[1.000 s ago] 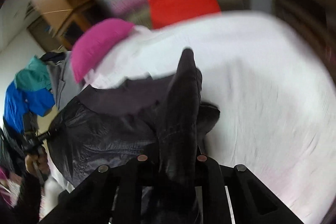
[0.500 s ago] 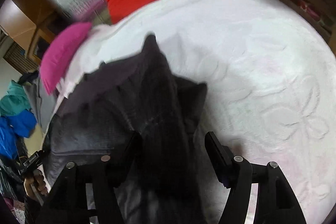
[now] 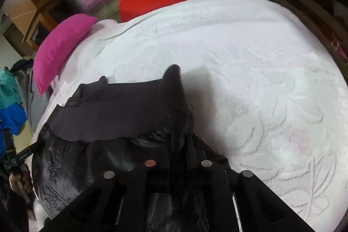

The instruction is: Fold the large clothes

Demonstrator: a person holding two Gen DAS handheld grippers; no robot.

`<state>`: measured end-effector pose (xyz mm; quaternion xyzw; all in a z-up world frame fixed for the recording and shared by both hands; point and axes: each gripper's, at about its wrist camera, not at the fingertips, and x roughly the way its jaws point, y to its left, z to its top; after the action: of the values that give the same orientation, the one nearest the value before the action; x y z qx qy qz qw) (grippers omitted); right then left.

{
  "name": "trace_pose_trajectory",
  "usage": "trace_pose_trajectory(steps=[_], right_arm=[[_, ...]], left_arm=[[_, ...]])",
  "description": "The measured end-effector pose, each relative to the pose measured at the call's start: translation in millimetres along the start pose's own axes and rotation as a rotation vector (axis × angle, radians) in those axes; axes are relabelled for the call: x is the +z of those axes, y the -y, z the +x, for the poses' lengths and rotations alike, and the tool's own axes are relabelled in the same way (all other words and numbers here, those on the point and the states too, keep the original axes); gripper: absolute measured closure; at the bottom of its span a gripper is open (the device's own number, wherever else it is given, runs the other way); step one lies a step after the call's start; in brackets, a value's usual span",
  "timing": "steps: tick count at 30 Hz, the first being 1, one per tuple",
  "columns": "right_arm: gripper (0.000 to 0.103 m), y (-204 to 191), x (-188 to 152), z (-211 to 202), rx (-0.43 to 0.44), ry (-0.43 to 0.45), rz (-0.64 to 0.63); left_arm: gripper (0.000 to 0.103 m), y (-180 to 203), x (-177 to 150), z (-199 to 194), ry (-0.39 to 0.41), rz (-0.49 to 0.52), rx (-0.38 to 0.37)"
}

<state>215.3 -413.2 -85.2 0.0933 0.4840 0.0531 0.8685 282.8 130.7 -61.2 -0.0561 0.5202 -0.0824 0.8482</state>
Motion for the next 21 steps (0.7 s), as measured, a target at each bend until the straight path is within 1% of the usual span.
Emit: trace_pose_trajectory(steps=[1,2,3,5,6,8,9,10,11,12,13,14,15,16,18,19,20,21], right_arm=[[0.094,-6.4,0.6,-14.5,-0.019,0.052,-0.036],[0.095,-2.6,0.5,-24.8,-0.033,0.083,-0.039],[0.095,5.4,0.2,-24.4,-0.062,0.09,-0.024],[0.095,21.7,-5.2,-1.0,-0.076,0.005,0.037],[0.095,22.8,-11.6,12.6,-0.091,-0.03,0.045],[0.094,17.3,-19.2,11.6,-0.114,0.007,0.059],[0.091,17.3,-20.5,5.1,-0.109,0.028,0.081],[0.084,17.5,-21.0,-0.5,-0.106,0.041,0.098],[0.078,17.6,-22.1,-9.1,-0.121,0.045,0.113],[0.063,15.1,-24.3,-20.5,-0.143,0.057,0.11],[0.043,10.5,-26.7,-31.4,-0.156,0.08,0.094],[0.035,0.8,-32.4,-48.9,-0.165,0.126,0.064],[0.032,-5.6,-36.6,-60.5,-0.161,0.157,0.046],[0.031,-18.1,-46.4,-76.5,-0.139,0.198,0.02],[0.029,-34.6,-65.9,-97.9,-0.101,0.233,-0.001],[0.029,-43.1,-78.2,-105.0,-0.089,0.247,-0.007],[0.028,-59.5,-83.5,-99.6,-0.083,0.251,-0.014],[0.027,-69.4,-96.8,-103.1,-0.069,0.253,-0.025]], left_arm=[[0.089,0.2,-1.0,-2.9,0.024,0.004,-0.001],[0.089,0.3,-1.8,-6.6,0.056,0.016,0.005],[0.089,-0.9,-2.4,-2.8,0.064,0.011,0.013],[0.088,-4.6,-2.7,16.0,0.027,-0.013,0.017],[0.086,-5.0,-3.5,23.7,0.021,-0.016,0.024],[0.08,-6.4,-3.7,20.8,0.039,-0.037,0.035],[0.069,-7.0,-4.6,13.1,0.052,-0.046,0.052],[0.064,-7.7,-5.1,7.7,0.056,-0.049,0.069],[0.054,-9.3,-6.8,-1.3,0.065,-0.052,0.097],[0.049,-10.8,-10.1,-13.6,0.091,-0.051,0.122],[0.046,-11.7,-12.4,-22.1,0.106,-0.048,0.136],[0.042,-11.7,-15.5,-30.3,0.117,-0.044,0.159],[0.042,-10.8,-21.4,-41.2,0.132,-0.046,0.177],[0.042,-9.4,-25.8,-49.3,0.145,-0.049,0.18],[0.042,-1.7,-39.2,-65.0,0.17,-0.047,0.186],[0.041,1.5,-43.6,-70.1,0.175,-0.045,0.187],[0.041,7.6,-54.1,-77.6,0.184,-0.042,0.184],[0.041,11.4,-57.2,-76.4,0.187,-0.039,0.179]])
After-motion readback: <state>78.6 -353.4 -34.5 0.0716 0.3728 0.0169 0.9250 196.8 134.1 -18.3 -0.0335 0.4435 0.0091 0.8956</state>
